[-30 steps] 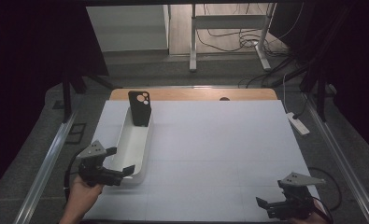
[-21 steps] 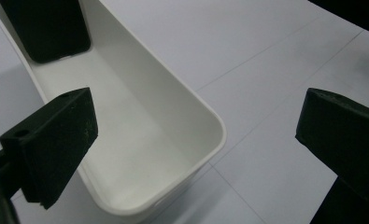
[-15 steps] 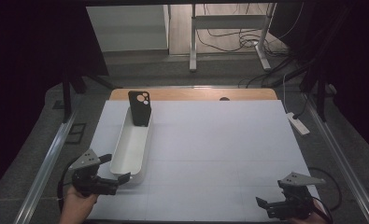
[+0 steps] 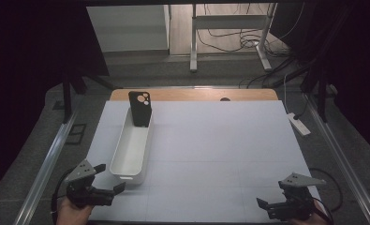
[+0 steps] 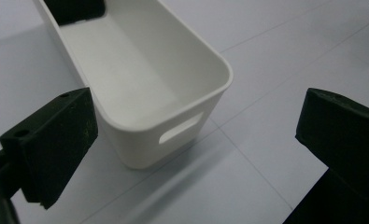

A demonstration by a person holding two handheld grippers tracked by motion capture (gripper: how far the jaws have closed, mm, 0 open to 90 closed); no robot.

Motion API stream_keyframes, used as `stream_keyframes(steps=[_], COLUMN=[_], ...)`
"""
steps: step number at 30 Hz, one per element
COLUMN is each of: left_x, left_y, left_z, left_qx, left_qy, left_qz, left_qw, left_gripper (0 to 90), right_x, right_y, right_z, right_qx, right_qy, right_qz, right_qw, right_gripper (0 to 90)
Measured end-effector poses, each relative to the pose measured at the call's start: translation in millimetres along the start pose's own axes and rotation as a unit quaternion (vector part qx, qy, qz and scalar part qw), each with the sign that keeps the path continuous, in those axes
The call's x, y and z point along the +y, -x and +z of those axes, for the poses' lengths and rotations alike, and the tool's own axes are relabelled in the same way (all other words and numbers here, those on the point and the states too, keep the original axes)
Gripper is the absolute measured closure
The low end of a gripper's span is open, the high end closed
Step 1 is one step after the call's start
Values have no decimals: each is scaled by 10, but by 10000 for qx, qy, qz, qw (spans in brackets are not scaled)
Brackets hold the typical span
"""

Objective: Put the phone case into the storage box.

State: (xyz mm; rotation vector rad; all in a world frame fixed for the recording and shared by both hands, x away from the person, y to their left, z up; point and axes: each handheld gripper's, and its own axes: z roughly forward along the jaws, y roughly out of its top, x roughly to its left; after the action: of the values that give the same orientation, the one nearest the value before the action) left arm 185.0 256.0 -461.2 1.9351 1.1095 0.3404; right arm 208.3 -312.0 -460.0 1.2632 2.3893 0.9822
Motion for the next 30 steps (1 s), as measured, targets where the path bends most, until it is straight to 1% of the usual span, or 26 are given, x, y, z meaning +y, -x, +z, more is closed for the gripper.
stream_keyframes(steps=[9, 16, 27, 30], left_x=[-114, -195, -305, -320], left_y=[-13, -22, -38, -37], left_z=[-45, -44, -66, -64], left_qx=[57, 132, 181, 206], left_qy=[-25, -144, -241, -269], left_qz=[-108, -141, -264, -247], left_qw=[9999, 9997, 9992, 9991], left_gripper=[0, 0, 0, 0], right_x=[0, -1, 0, -1], right_y=[0, 3, 2, 4], right_z=[0, 0, 1, 1], right_qx=[-3, 1, -5, 0], right_qy=[-1, 2, -5, -3], right_qz=[3, 13, 16, 22], right_qw=[10000, 10000, 10000, 10000], right_gripper=[0, 0, 0, 0])
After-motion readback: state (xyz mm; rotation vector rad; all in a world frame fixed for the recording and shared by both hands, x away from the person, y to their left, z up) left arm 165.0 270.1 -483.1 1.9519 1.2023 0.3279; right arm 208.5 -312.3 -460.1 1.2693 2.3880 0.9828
